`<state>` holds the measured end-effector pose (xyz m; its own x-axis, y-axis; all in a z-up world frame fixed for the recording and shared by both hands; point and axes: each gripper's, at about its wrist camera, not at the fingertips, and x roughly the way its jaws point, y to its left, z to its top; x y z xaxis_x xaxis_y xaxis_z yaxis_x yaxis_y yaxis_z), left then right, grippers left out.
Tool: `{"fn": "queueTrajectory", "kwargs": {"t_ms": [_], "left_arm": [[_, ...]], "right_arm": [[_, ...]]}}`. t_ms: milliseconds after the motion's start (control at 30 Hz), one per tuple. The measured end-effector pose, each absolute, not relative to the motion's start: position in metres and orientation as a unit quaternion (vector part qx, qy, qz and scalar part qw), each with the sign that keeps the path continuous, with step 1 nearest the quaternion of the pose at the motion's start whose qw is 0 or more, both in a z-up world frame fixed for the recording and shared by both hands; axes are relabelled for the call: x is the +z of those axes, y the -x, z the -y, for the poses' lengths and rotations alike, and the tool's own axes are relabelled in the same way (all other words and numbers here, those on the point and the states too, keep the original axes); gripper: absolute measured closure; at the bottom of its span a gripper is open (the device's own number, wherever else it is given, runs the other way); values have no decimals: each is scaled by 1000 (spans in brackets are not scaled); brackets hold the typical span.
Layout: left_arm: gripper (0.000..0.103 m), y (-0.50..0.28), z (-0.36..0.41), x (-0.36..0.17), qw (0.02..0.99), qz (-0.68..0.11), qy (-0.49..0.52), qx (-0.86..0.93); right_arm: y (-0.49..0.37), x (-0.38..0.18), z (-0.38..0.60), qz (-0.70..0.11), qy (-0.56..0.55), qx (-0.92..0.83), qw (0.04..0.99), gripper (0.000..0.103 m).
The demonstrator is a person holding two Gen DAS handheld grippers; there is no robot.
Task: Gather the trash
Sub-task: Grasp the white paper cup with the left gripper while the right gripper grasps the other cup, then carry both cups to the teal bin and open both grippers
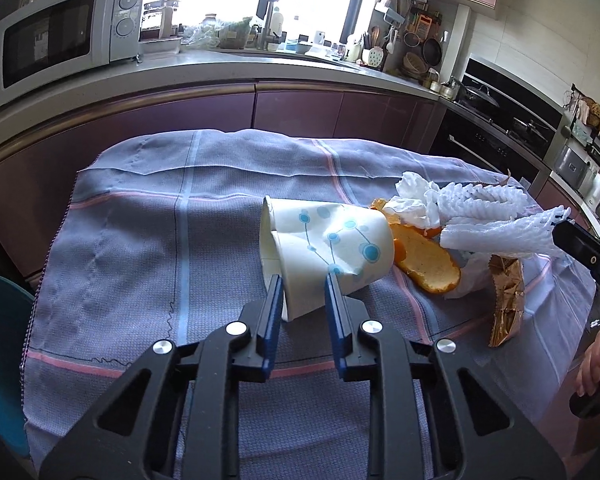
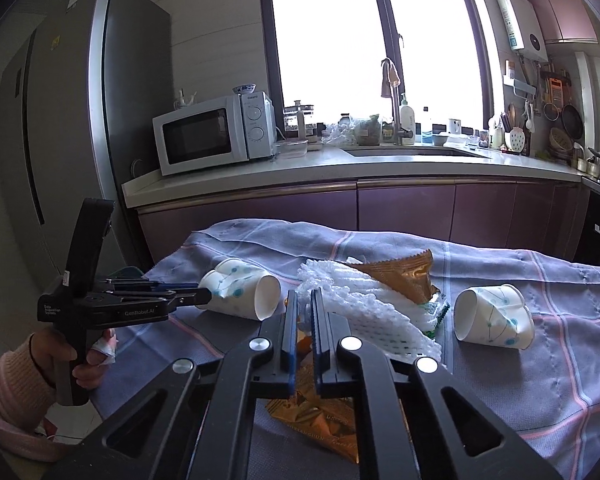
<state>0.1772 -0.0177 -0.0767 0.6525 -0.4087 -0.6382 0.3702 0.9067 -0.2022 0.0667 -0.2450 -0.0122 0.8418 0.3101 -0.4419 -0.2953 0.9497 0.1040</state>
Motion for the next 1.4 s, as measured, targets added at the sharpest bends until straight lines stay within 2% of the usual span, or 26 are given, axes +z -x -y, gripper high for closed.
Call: {"fn": "queueTrajectory", "kwargs": {"t_ms": [67, 233, 533, 933, 1400], "left_arm": [[94, -174, 16, -74, 907, -355, 32, -223], [99, -158, 17, -62, 911, -337, 32, -237], [100, -128, -10, -34, 925, -303, 42, -227], [100, -79, -111, 2, 951, -271, 53, -136], [100, -64, -255, -18, 952, -294, 88, 10]], "right_arm": [[-66, -7, 243, -229, -18, 165, 959, 98], [-67, 5, 234, -219, -15, 180, 959, 98], [-72, 25, 211, -207, -24, 228, 951, 98], [-96, 39, 134, -204, -20, 340, 918, 98], [-144, 34, -13, -237, -32, 485, 842, 98]]}}
